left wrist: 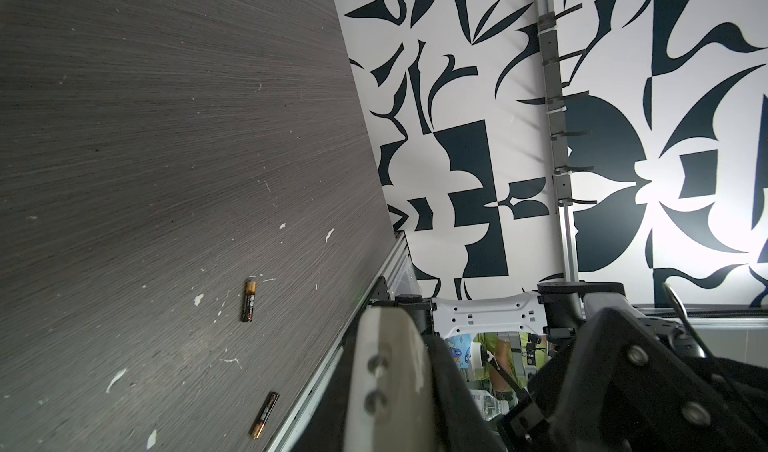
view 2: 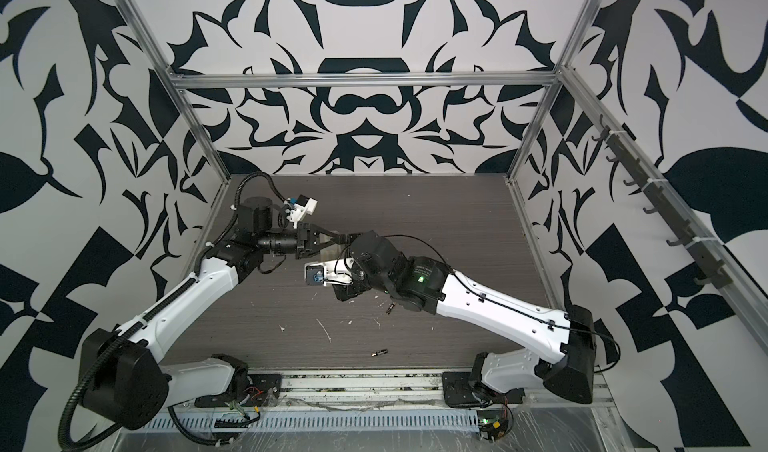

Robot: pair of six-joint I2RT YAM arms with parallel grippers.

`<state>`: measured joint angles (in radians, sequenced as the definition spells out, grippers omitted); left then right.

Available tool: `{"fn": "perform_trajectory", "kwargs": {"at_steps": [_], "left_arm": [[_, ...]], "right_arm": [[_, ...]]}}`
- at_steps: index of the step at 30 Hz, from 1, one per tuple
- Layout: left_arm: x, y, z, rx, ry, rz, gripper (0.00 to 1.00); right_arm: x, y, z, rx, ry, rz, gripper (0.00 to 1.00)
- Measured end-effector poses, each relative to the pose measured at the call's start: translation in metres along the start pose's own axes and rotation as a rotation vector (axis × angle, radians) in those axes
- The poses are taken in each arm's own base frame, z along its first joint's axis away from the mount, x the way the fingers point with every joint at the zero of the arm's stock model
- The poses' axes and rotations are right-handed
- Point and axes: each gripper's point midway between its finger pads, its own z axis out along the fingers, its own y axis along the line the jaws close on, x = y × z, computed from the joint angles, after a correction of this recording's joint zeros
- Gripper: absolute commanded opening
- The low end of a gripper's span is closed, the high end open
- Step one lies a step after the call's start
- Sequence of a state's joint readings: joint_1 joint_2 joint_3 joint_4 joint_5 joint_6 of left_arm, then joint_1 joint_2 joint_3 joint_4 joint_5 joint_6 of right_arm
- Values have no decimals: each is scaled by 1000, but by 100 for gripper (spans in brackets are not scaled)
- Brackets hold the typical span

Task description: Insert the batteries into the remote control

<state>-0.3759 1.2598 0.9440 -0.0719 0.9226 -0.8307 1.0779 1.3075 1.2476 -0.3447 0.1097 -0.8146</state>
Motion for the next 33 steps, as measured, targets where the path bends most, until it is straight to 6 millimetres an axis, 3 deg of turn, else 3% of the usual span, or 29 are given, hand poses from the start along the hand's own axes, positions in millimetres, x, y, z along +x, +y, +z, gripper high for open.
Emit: {"fn": "perform_trajectory", "kwargs": {"at_steps": [29,33], "left_arm": [[-1,1,0,-8,-8,-1,0],[4,2,1,-5,15,-19,0]], "right_arm": [[2,-2,-2,22,10,3,93],[5,-14,-3,76,22,11,93]]}}
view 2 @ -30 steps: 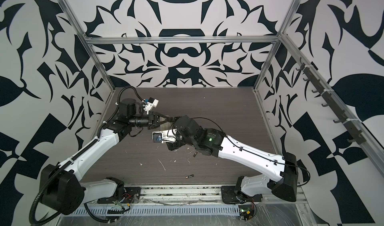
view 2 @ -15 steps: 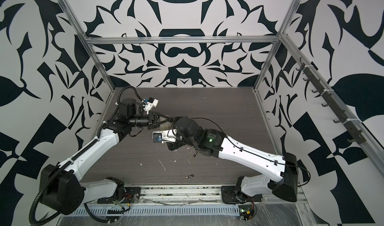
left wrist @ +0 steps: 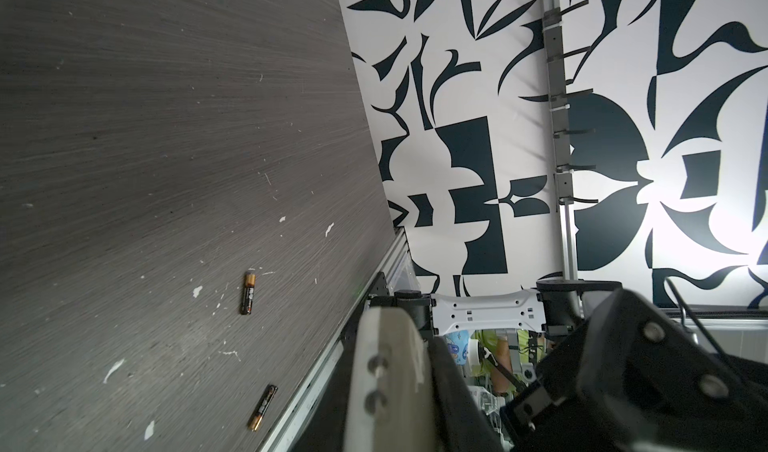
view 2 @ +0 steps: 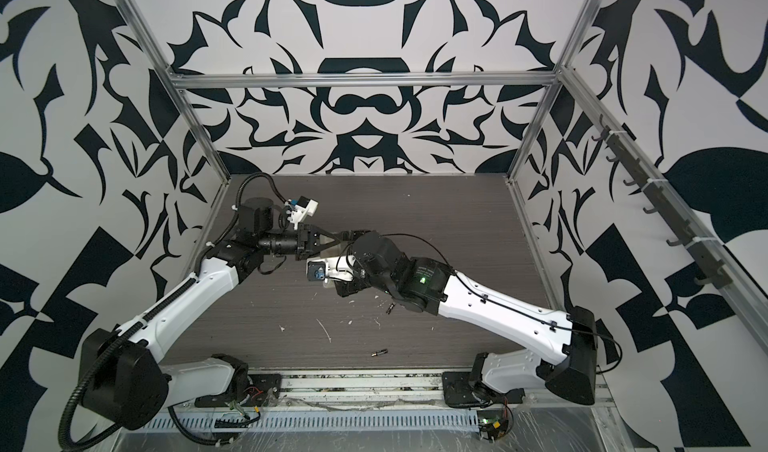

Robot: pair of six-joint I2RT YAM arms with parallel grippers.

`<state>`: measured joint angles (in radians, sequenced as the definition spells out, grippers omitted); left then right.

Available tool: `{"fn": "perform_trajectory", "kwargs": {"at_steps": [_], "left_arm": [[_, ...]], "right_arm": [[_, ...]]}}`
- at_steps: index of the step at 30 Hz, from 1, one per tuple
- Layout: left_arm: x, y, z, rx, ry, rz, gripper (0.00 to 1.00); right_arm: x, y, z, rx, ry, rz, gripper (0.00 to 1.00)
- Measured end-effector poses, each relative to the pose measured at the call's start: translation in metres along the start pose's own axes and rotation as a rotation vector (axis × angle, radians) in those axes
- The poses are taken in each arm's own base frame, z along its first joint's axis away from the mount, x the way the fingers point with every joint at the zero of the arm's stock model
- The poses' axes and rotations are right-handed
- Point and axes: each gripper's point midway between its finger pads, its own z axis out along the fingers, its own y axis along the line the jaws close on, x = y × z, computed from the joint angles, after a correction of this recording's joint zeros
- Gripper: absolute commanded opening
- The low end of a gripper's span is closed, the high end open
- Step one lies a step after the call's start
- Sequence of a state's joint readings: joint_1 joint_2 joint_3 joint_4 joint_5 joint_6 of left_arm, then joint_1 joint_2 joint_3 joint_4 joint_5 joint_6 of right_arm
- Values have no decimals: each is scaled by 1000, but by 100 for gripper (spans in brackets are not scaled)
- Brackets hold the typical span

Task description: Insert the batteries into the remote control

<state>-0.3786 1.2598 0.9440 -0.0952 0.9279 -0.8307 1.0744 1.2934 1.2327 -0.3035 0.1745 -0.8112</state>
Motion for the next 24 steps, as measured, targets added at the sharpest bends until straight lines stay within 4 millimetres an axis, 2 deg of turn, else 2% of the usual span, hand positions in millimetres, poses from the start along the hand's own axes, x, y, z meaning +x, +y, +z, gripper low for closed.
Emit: {"fn": "perform_trajectory", "kwargs": {"at_steps": [5,11,16,24], "left_arm": [[3,-1,0,7,13,-4,0],[3,-1,0,6,13,-5,0],[3,-1,0,7,13,-5,0],[3,-1,0,6,13,-5,0]], "right_arm": [[1,-9,-3,36,3,7,93],[-7,-8,-9,20,-39,18,94],[-14,0,-13,-30,-82,36,94],[-9,16,-8,-101,-65,42,94]]}}
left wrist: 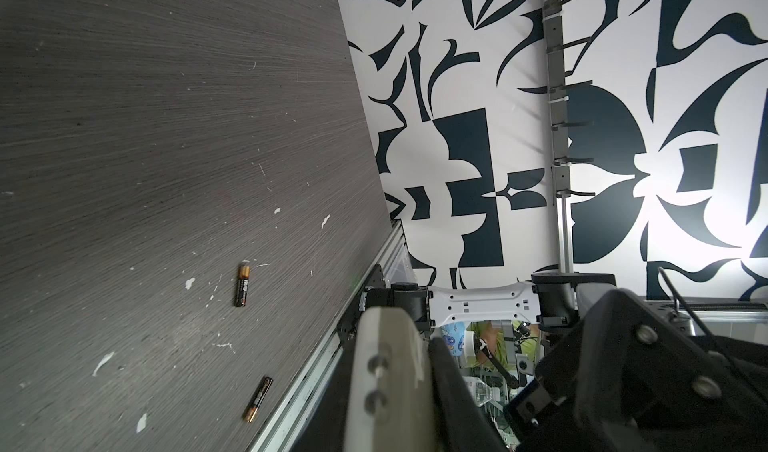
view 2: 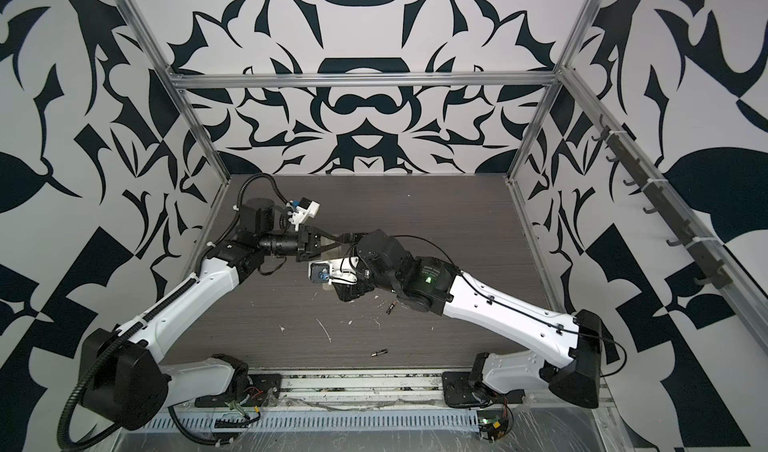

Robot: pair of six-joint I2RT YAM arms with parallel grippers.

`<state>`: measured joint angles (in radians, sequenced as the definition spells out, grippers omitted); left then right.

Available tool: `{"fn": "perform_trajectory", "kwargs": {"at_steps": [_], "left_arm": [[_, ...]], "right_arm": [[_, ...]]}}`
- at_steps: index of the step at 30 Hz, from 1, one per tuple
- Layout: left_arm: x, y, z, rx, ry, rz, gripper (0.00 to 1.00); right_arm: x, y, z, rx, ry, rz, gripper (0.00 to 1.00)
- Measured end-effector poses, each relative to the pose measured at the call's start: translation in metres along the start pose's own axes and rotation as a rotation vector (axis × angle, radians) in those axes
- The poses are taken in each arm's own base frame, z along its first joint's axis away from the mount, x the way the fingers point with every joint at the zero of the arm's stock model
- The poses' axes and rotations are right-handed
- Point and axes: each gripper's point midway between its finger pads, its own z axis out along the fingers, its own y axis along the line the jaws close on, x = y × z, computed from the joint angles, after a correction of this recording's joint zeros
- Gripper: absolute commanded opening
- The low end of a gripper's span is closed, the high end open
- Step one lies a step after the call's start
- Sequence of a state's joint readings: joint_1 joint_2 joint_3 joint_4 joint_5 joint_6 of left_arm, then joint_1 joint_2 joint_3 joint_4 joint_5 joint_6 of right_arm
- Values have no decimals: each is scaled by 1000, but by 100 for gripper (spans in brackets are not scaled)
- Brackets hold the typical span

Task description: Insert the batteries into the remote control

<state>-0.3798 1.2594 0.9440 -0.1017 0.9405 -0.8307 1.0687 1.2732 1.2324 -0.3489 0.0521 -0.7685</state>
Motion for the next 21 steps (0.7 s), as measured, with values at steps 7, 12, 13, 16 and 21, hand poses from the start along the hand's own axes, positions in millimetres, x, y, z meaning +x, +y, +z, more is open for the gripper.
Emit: {"fn": "perform_trajectory", "kwargs": {"at_steps": [7,12,13,16,21], "left_arm": [[0,-1,0,1,-1,2,0],[0,-1,-1,2,-1,3,0],[0,-1,-1,2,-1,3,0],[0,-1,-1,1,-2,4,0],[0,-1,-1,1,-2,4,0]], "right_arm": [[2,5,4,-21,6,4,94],[2,5,5,-24,4,6,94],[2,6,5,-26,5,6,94],[2,6,7,-26,6,5,94],[2,6,7,-24,8,5,94]]}}
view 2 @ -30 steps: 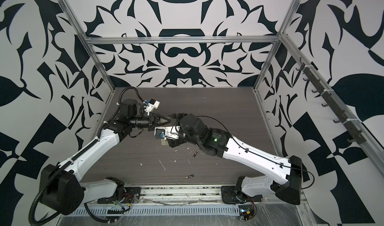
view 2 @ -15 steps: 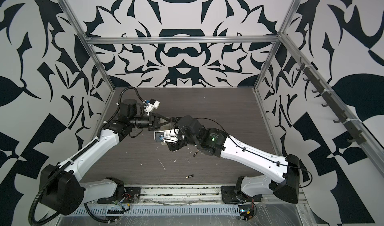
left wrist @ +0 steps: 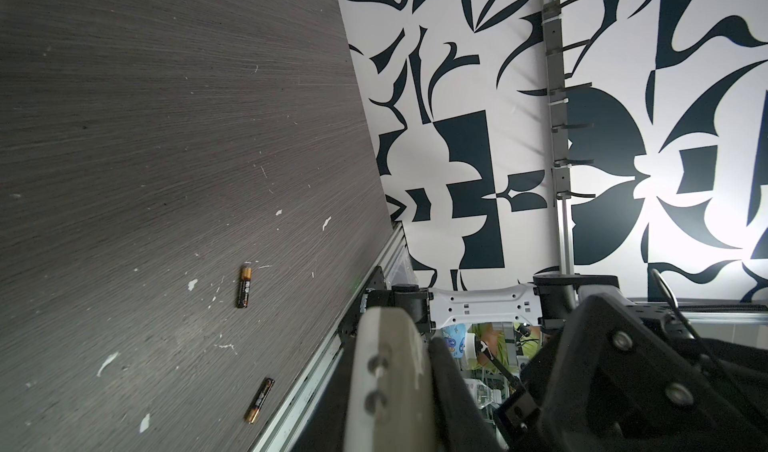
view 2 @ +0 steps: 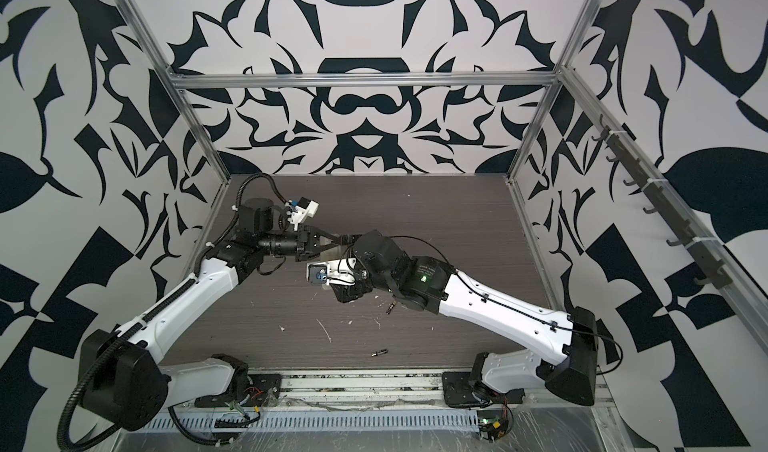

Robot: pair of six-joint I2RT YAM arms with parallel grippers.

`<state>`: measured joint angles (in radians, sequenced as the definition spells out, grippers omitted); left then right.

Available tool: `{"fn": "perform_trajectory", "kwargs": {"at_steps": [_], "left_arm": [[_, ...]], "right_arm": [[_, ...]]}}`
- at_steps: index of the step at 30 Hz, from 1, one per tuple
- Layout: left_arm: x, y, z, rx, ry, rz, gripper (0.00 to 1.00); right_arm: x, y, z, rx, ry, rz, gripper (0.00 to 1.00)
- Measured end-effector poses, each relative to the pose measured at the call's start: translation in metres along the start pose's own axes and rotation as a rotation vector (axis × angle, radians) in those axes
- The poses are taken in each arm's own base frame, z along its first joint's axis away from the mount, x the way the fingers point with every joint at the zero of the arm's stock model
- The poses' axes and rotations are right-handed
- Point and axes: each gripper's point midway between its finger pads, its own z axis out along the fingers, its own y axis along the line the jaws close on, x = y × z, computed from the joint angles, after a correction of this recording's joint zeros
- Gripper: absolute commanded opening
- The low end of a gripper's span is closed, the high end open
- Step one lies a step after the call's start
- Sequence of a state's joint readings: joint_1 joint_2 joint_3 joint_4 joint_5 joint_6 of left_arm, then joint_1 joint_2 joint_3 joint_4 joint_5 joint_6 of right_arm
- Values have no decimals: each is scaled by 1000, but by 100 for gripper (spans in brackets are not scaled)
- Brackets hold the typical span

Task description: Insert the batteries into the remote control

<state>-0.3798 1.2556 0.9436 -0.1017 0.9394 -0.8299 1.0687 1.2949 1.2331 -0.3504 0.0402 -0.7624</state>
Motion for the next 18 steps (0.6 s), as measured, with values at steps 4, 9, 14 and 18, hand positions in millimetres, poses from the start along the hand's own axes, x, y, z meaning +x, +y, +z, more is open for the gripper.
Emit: {"fn": "perform_trajectory", "kwargs": {"at_steps": [4,9,14,18], "left_arm": [[-1,1,0,-5,-7,2,0],[-4,4,-1,-15,-20,3,0],[-5,4,-2,-20,-27,6,0],[-6,4,-2,-20,-32,11,0]], "right_arm": [[2,-2,2,11,15,-2,93],[5,-4,5,23,35,-4,92],[6,-5,6,34,44,-5,91],[6,-6,6,40,49,-5,91]]}}
